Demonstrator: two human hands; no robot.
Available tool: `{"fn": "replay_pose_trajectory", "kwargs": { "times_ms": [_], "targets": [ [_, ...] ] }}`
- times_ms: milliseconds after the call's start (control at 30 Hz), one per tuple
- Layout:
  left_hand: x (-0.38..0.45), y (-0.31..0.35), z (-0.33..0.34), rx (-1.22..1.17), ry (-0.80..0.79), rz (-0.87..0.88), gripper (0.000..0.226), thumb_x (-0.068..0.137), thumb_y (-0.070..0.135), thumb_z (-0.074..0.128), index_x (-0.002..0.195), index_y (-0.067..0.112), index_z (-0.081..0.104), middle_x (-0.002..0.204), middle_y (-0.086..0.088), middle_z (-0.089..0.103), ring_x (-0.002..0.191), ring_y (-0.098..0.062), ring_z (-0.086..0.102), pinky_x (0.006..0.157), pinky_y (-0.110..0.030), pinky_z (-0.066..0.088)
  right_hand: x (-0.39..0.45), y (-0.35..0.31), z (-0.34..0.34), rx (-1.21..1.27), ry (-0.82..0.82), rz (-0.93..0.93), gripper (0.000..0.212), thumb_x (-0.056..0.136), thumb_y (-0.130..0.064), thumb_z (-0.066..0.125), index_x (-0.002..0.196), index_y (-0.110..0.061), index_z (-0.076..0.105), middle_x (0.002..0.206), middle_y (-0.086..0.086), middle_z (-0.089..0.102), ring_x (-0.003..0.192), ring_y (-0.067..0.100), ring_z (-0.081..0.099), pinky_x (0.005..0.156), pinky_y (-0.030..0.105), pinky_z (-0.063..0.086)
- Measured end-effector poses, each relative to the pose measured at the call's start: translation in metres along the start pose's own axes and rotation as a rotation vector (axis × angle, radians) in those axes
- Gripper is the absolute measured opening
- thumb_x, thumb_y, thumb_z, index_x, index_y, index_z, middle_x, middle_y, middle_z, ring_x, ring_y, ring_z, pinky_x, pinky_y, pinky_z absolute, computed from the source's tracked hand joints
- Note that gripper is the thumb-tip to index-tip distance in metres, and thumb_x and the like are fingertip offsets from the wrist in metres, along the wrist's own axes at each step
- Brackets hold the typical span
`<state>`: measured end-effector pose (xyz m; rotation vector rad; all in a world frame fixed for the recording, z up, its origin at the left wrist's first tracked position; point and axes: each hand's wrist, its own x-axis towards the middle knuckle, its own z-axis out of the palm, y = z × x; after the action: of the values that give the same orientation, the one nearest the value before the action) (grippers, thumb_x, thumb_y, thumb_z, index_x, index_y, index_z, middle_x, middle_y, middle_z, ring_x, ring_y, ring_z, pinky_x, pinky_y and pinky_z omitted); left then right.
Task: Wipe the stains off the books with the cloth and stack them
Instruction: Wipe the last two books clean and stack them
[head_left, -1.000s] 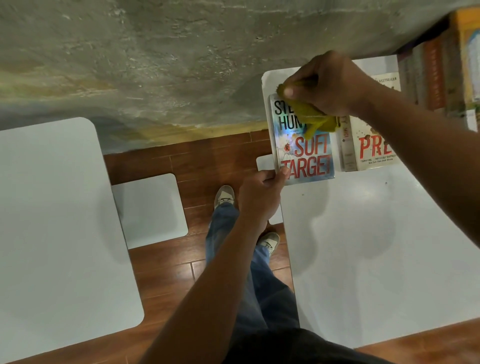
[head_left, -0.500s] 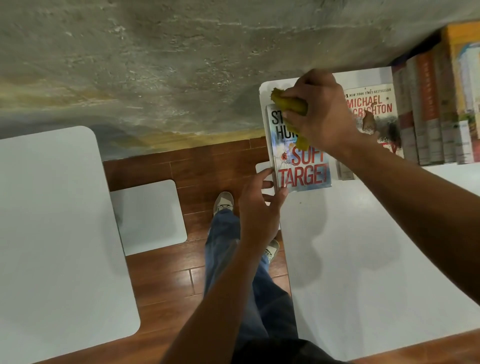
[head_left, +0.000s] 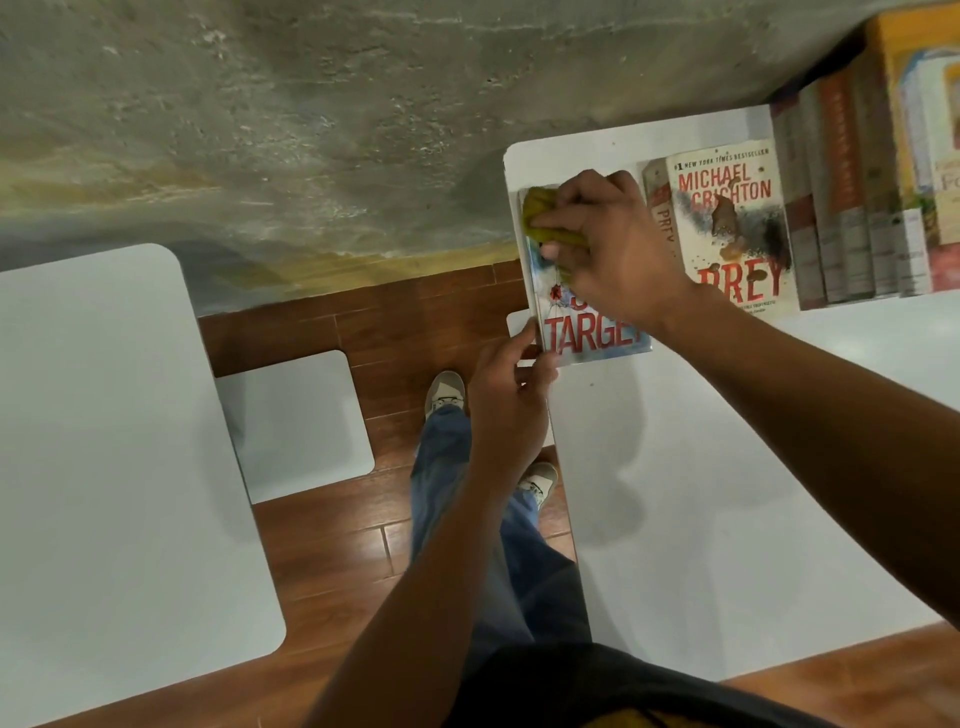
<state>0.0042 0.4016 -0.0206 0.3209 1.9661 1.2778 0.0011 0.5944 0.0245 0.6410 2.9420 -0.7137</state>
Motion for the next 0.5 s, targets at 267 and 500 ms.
{"fn": "replay_pose_trajectory", "kwargs": {
  "times_ms": [267,500],
  "targets": [
    [-0.008,0.015,-0.005,-0.397,-0.025,-0.163,0.071,0.093,0.056,0.029,0.135,0.005,0.055,0.122,-0.012,0.069,0.108,-0.022,0.070,0.080,-0.020,0.057,-0.047,-0.008,0.011,0.051,0.024,0.007,0.031,0.086,-0.017,0.072,0.117,-0.012,0.072,0.112,0.006,0.060,0.109,0.031,0.048,0.095,0.039,0.043],
    [-0.010,0.015,-0.010,-0.466,-0.047,-0.181,0.077,0.092,0.059,0.023,0.138,0.005,0.055,0.122,-0.013,0.069,0.111,-0.019,0.069,0.088,-0.022,0.056,-0.082,-0.015,0.019,0.088,0.038,-0.030,0.028,0.084,-0.015,0.075,0.111,-0.012,0.074,0.109,0.006,0.060,0.106,0.027,0.048,0.091,0.042,0.049]
  ]
}}
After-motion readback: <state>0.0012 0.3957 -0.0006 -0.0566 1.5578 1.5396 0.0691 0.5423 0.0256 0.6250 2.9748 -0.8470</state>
